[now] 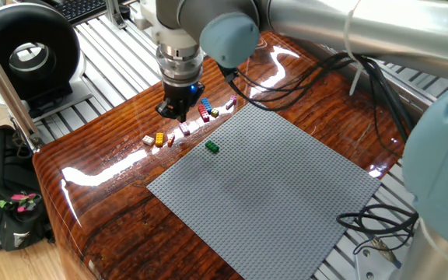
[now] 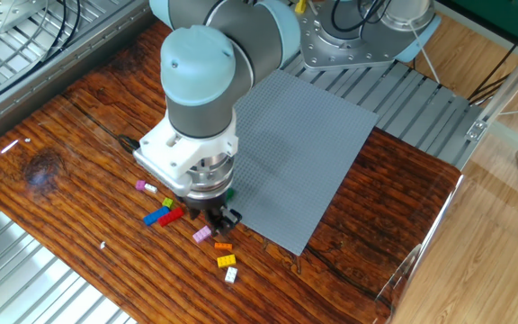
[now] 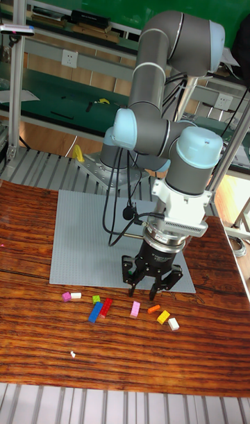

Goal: Build with small Lego blocks

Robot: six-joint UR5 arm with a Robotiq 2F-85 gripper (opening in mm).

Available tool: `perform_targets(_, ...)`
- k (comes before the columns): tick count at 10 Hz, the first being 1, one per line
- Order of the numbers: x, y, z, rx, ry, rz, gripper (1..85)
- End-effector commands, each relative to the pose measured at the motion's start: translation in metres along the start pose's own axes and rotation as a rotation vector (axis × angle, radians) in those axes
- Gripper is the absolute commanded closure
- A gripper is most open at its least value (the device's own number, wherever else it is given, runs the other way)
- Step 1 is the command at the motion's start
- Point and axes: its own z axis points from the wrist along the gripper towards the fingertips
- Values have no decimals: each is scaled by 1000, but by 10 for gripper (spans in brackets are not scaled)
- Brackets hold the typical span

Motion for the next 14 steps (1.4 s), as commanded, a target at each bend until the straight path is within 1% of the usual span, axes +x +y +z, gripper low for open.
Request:
perform_targets(1,-10,-7,14,21,-7,52,363)
perform_targets(2,-16,-14,15,38,-24,77,373)
perform_targets(3,-17,-11,13,20,-22,101,373)
perform_targets(4,-13,-6,12,-1,-8,120,373)
perform_targets(6,-9,-1,13,-17,10,165,397)
perform_targets(8,-10,-1,17,-19,13,180,413)
perform_targets(9,-9,-4,19,-7,20,176,417)
perform_targets(12,-5,-4,24,1,23,173,433)
perform_targets(14,-6,-2,25,-8,21,173,437)
